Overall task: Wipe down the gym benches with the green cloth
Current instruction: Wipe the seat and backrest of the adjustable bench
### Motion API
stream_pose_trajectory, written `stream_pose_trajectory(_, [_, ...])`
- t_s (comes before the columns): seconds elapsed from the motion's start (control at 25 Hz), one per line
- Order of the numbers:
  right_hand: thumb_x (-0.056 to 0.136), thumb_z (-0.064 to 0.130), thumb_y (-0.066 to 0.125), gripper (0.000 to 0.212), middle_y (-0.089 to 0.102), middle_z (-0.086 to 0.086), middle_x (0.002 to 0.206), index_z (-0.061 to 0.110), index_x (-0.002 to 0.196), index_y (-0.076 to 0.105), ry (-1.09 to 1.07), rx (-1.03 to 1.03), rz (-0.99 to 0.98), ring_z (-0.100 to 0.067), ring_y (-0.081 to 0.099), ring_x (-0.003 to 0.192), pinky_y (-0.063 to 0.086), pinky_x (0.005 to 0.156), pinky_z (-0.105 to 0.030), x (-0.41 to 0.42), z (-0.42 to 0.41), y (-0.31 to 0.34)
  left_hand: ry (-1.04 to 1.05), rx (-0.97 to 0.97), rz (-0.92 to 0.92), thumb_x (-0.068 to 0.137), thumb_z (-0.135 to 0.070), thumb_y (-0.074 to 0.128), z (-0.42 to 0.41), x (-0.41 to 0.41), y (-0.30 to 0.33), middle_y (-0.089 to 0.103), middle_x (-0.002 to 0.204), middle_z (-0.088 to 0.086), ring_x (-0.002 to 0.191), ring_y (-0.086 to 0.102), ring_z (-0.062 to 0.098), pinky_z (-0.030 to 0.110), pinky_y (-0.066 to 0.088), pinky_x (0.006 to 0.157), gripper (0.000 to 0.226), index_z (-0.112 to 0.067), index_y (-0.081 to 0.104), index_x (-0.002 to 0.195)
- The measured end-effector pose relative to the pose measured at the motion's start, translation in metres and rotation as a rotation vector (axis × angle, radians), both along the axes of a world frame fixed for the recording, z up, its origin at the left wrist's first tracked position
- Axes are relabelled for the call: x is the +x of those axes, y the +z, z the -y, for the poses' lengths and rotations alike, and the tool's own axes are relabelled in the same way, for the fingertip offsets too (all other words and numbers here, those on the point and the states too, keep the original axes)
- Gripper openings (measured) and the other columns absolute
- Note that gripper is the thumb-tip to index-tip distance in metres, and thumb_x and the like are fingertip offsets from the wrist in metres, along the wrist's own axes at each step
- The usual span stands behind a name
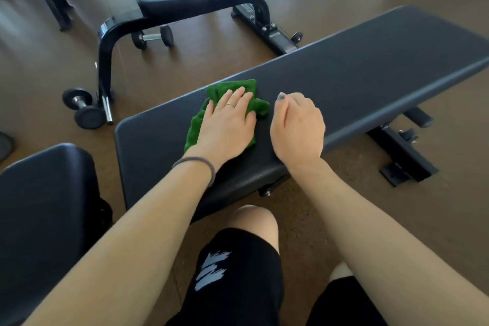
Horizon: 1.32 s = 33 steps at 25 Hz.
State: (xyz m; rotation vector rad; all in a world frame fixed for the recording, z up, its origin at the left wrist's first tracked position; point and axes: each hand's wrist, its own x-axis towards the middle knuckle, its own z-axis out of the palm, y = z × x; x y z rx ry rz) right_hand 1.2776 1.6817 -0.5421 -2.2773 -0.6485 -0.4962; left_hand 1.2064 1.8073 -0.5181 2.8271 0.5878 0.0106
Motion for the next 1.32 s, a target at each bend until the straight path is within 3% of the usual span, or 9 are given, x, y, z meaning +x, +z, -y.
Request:
stream_pose_trajectory(0.12, [0.108, 0.024, 0.034, 0.044, 0.064, -0.008, 0.081, 0.011, 0.078, 0.065, 0.028, -0.128, 0.107, -0.031, 0.058, 0.074, 0.044, 0.065, -0.044, 0.014, 0.008, -0.005, -0.135, 0.025, 0.017, 0.109, -0.041, 0.028, 0.031, -0.042, -0.001, 0.011, 0.171, -0.007, 0.159, 0.005, 0.015, 0.041, 0.002, 0.128, 0.058, -0.024, 0.020, 0.163])
stream_pose_trajectory(0.24, [0.107, 0.027, 0.031, 0.048, 0.064, -0.010, 0.085, 0.009, 0.080, 0.066, -0.094, -0.108, 0.038, -0.033, 0.057, 0.078, 0.047, 0.071, -0.046, 0.026, 0.016, -0.008, -0.283, 0.065, 0.008, 0.108, -0.046, 0.023, 0.038, -0.082, 0.000, 0.010, 0.170, -0.009, 0.158, 0.004, 0.013, 0.037, 0.000, 0.128, 0.060, -0.025, 0.020, 0.163])
stream_pose_trajectory(0.48, [0.108, 0.026, 0.028, 0.045, 0.059, -0.003, 0.082, 0.015, 0.078, 0.059, -0.105, -0.059, -0.005, -0.021, 0.051, 0.074, 0.046, 0.072, -0.044, 0.023, 0.019, -0.005, -0.241, 0.018, -0.015, 0.109, -0.042, 0.029, 0.016, 0.029, -0.002, 0.012, 0.172, -0.006, 0.159, 0.006, 0.015, 0.044, 0.005, 0.129, 0.058, -0.024, 0.019, 0.163])
stream_pose_trajectory(0.64, [0.107, 0.026, 0.033, 0.045, 0.062, -0.005, 0.084, 0.010, 0.078, 0.063, -0.152, -0.047, 0.001, -0.025, 0.052, 0.075, 0.046, 0.070, -0.045, 0.025, 0.016, -0.007, -0.403, 0.040, -0.003, 0.108, -0.047, 0.021, 0.015, -0.067, 0.003, 0.001, 0.171, -0.012, 0.158, -0.004, 0.009, 0.035, -0.004, 0.128, 0.060, -0.027, 0.011, 0.164])
stream_pose_trajectory(0.72, [0.107, 0.027, 0.033, 0.045, 0.062, -0.005, 0.085, 0.010, 0.078, 0.064, -0.176, -0.040, -0.013, -0.025, 0.053, 0.076, 0.046, 0.071, -0.046, 0.023, 0.014, -0.010, -0.450, 0.066, -0.029, 0.108, -0.049, 0.021, 0.001, -0.069, 0.000, 0.004, 0.170, -0.014, 0.158, -0.002, 0.008, 0.034, -0.006, 0.127, 0.060, -0.029, 0.014, 0.164])
stream_pose_trajectory(0.92, [0.106, 0.029, 0.028, 0.048, 0.062, -0.002, 0.086, 0.011, 0.080, 0.064, -0.160, 0.016, -0.098, -0.020, 0.053, 0.078, 0.047, 0.075, -0.044, 0.024, 0.016, -0.004, -0.298, 0.023, -0.026, 0.109, -0.043, 0.030, 0.005, 0.036, -0.003, 0.013, 0.172, -0.007, 0.158, 0.006, 0.015, 0.045, 0.005, 0.129, 0.059, -0.024, 0.020, 0.163])
stream_pose_trajectory(1.16, [0.106, 0.029, 0.028, 0.048, 0.061, -0.003, 0.086, 0.011, 0.078, 0.062, -0.190, 0.023, -0.095, -0.021, 0.052, 0.078, 0.045, 0.073, -0.041, 0.024, 0.016, -0.007, -0.440, 0.038, -0.039, 0.105, -0.050, 0.019, -0.014, -0.050, 0.003, 0.005, 0.170, -0.018, 0.157, 0.000, 0.005, 0.037, 0.000, 0.129, 0.062, -0.032, 0.015, 0.164])
stream_pose_trajectory(1.32, [0.105, 0.029, 0.028, 0.047, 0.059, -0.001, 0.084, 0.012, 0.075, 0.059, -0.182, 0.020, -0.091, -0.020, 0.050, 0.077, 0.044, 0.072, -0.040, 0.025, 0.016, -0.007, -0.271, -0.008, -0.008, 0.109, -0.042, 0.031, -0.032, 0.056, -0.002, 0.017, 0.170, -0.015, 0.157, 0.010, 0.009, 0.047, 0.004, 0.128, 0.053, -0.033, 0.027, 0.160])
